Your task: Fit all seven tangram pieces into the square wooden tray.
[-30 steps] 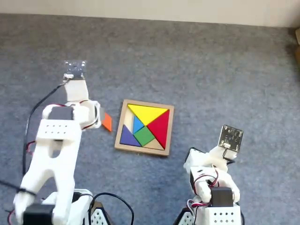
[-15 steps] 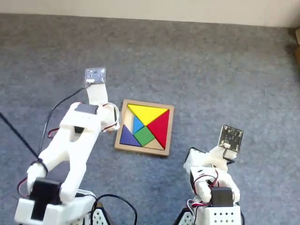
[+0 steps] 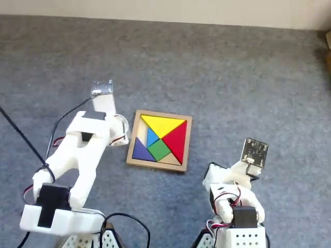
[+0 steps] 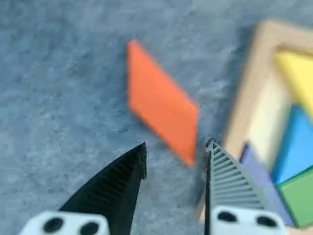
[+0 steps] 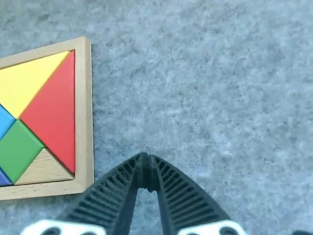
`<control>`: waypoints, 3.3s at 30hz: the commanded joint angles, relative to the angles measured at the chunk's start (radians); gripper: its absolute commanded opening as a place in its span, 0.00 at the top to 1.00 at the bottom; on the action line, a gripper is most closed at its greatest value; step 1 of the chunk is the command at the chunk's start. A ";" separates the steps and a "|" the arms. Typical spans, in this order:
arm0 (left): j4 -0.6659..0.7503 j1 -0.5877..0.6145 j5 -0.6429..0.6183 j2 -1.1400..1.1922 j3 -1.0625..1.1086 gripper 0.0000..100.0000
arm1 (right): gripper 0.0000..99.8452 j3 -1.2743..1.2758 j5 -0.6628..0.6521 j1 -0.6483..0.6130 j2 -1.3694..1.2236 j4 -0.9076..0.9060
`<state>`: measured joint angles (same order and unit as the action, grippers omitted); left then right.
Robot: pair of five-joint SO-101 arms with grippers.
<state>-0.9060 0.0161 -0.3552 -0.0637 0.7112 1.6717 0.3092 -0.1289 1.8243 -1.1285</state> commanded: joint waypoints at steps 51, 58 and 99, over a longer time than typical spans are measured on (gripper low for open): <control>-0.477 0.090 0.002 0.117 -0.582 0.80 | 1.00 0.119 -0.012 0.012 0.010 -0.001; -0.362 0.005 -0.003 0.199 -0.533 0.80 | 1.00 0.119 -0.012 0.012 0.010 -0.001; -0.585 0.323 0.150 0.427 -0.696 0.80 | 1.00 0.119 -0.012 0.013 0.010 -0.001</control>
<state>-1.4615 0.3230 -0.2171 0.3751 0.0928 1.6717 0.3092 -0.1289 1.8243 -1.1285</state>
